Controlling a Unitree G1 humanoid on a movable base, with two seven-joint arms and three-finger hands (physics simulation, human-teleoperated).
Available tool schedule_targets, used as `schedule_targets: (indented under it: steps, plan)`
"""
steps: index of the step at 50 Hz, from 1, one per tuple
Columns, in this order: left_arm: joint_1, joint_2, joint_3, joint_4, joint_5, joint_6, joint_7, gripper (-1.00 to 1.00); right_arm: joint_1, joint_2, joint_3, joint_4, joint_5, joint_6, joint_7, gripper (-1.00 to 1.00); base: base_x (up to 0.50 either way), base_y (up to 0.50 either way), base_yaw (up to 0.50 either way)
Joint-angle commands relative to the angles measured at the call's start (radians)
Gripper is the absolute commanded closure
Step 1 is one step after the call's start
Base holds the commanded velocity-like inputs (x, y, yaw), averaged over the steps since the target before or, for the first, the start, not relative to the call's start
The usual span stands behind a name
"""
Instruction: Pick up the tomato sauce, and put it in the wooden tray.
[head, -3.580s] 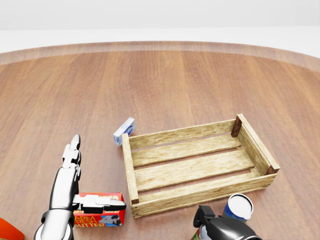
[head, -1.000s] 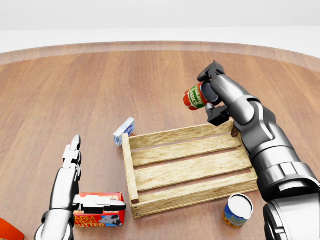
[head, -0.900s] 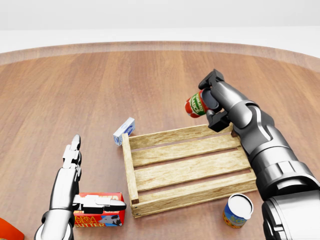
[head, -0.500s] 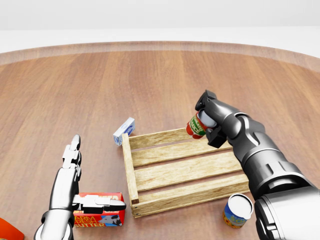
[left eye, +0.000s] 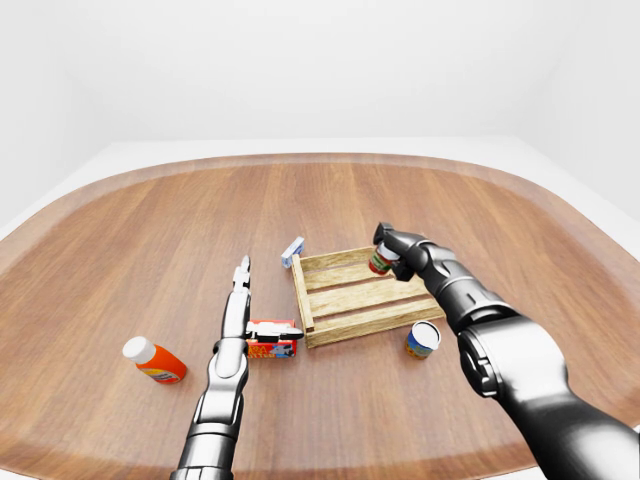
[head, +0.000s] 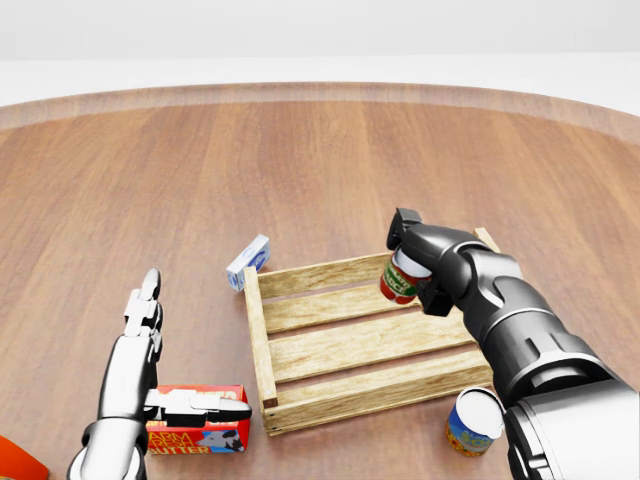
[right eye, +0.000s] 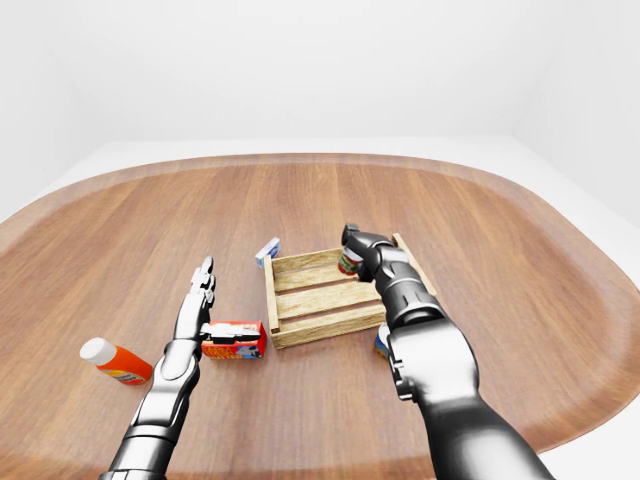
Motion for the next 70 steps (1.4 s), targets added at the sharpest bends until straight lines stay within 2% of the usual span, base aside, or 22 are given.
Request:
schedule_targets:
  steps: [1, 9, 18, 43, 70]
  plan:
    - [0.0, 0.001, 0.001, -0.001, 0.0, 0.0, -0.001, -1.0, 0.034, 0.007, -0.017, -0.006, -0.172, -0.015, 0.101, 1.0, 0.0, 0.0, 0.0]
    - [0.002, 0.0, 0.0, -0.005, 0.0, 0.0, -0.002, -1.0, 0.049, 0.009, -0.012, -0.003, -0.179, -0.015, 0.146, 1.0, 0.0, 0.0, 0.0]
    - [0.002, 0.0, 0.0, -0.005, 0.0, 0.0, -0.002, -1.0, 0.053, 0.001, -0.015, -0.002, -0.193, -0.015, 0.148, 1.0, 0.0, 0.0, 0.0]
    - [0.006, -0.002, -0.001, -0.009, 0.0, 0.0, -0.001, -1.0, 0.062, -0.002, -0.017, 0.0, -0.243, -0.015, 0.054, 1.0, 0.0, 0.0, 0.0]
    - [0.001, -0.001, 0.0, -0.002, -0.001, 0.0, -0.001, -1.0, 0.086, 0.001, -0.022, 0.002, -0.245, -0.015, 0.051, 1.0, 0.0, 0.0, 0.0]
